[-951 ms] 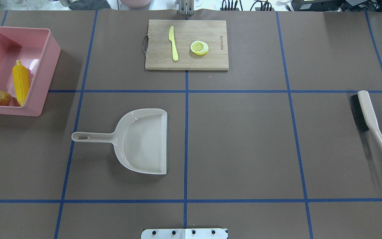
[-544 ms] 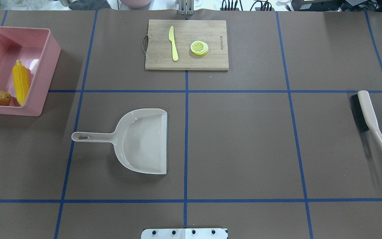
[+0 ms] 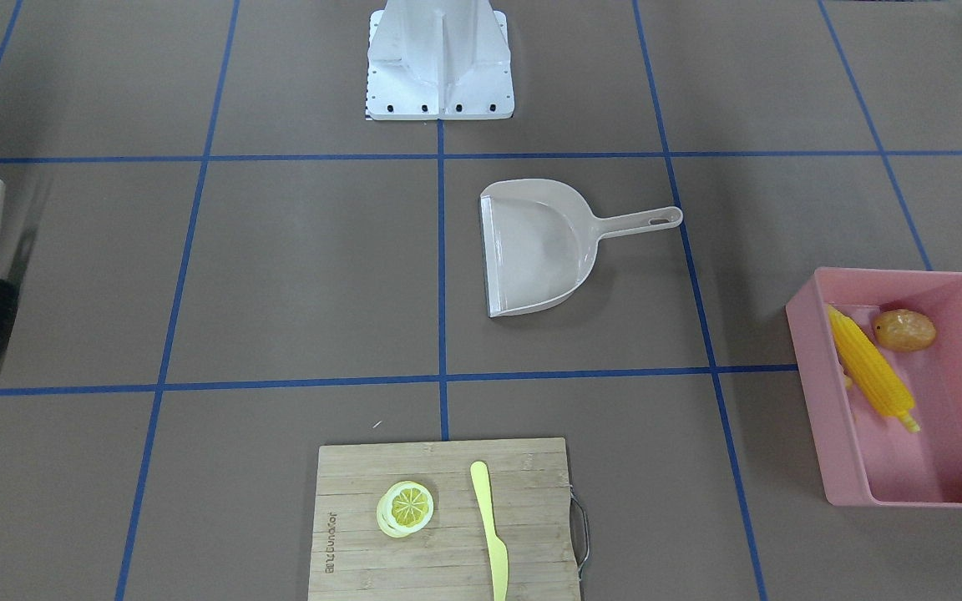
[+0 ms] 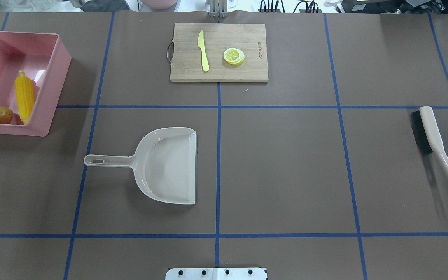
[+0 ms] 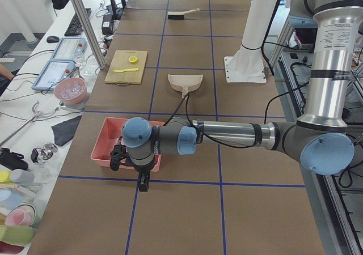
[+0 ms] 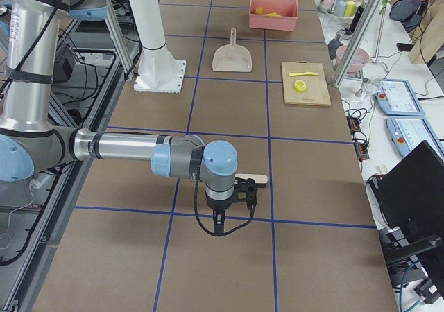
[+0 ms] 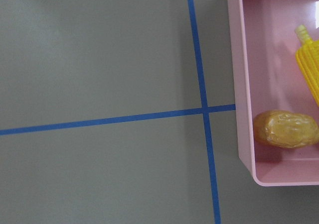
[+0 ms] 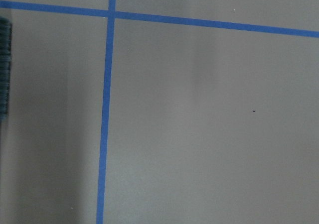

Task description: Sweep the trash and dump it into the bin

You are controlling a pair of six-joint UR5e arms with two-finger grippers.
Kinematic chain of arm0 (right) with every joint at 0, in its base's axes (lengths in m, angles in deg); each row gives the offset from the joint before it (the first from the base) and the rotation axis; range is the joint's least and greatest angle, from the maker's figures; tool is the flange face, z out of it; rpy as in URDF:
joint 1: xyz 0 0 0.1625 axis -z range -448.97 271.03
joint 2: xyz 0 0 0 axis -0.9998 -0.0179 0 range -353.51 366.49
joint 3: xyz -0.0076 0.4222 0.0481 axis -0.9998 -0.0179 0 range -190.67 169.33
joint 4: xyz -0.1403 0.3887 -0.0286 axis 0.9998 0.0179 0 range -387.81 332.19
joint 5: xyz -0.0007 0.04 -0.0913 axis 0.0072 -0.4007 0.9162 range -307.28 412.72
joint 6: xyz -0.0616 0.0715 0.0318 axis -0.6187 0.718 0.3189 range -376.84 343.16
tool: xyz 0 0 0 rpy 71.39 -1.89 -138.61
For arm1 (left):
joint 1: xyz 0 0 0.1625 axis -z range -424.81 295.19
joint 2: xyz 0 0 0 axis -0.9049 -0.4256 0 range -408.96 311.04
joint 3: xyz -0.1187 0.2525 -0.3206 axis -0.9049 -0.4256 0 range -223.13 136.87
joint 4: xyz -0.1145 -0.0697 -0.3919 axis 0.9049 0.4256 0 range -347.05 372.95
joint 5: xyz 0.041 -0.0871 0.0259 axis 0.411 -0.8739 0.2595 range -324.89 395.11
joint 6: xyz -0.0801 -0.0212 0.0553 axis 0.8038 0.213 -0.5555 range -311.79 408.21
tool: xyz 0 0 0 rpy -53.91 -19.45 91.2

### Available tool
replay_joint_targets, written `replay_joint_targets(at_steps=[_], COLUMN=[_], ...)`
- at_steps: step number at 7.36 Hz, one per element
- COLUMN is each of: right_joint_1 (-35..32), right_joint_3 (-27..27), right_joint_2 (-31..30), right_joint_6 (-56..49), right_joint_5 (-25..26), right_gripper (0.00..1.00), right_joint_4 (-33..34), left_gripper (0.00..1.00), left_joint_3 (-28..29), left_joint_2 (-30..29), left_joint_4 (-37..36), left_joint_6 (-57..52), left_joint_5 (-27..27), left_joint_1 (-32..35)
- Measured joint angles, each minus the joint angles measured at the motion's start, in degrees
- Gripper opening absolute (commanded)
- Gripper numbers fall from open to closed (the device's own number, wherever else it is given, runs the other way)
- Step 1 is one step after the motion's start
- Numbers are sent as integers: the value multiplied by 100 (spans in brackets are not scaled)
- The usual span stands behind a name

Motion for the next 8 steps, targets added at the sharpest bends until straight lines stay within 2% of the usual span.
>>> replay_joint_targets(at_steps=[3,8], right_joint_1=[0,0], right_joint_3=[-1,1], right_joint_2=[-3,2], right_joint_6=[0,0], right_joint_5=[0,0], right_gripper=[100,100], right_joint_4=[-2,-5], left_gripper=[98,98], left_joint_3=[183,199], left_joint_2=[-14,-10], left_joint_4=[346,389], left_joint_6=[128,144], left_joint_5=[-54,-47], left_joint_1=[-266,-393])
